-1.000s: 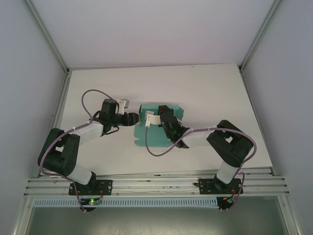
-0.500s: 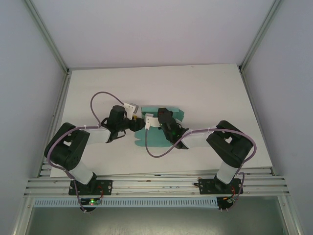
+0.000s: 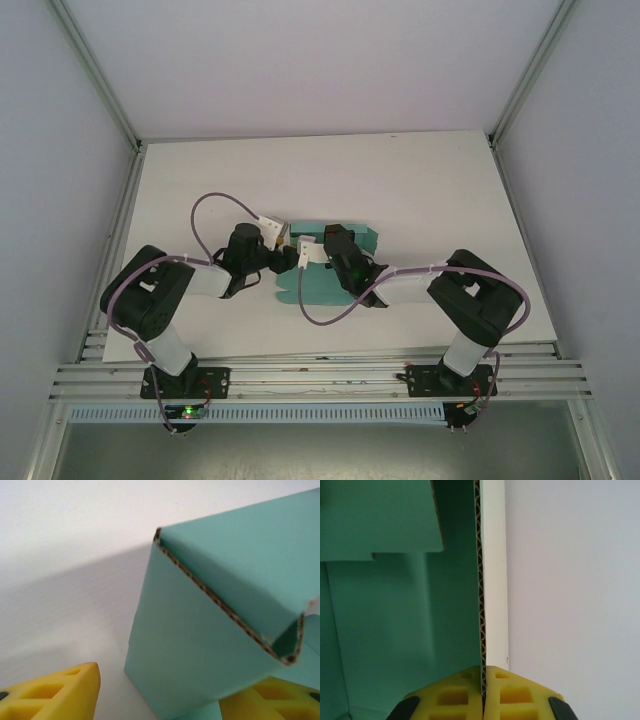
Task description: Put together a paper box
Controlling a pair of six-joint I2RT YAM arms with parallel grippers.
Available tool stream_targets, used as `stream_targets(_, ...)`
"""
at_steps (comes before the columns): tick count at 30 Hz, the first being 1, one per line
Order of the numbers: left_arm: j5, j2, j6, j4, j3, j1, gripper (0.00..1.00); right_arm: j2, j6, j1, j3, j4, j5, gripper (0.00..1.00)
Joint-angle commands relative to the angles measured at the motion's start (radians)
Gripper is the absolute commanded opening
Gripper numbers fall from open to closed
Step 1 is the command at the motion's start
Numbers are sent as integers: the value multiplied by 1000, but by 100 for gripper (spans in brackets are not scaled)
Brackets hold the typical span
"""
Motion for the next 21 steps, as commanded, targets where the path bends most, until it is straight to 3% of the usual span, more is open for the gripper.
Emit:
stream_targets(1,-50,15,36,84,47,-35,62,6,45,14,9,-138,-43,0)
stream_targets(4,-81,42,19,70,93,-42,61,23,51,12,16,-134,-37,0)
stream_targets(9,-119,64,-2,19,146,-43,36,27,79,11,14,-131,-29,0)
stream_targets(14,-250,69,-14,6,129,-44,7,14,125,5,9,-123,-29,0)
stream_targets(19,-320,83,-2,8,119,-60,0,26,173,5,21,-111,15,0)
stream_targets(21,-335,90,14,7,122,-69,0,26,194,5,25,-102,28,6)
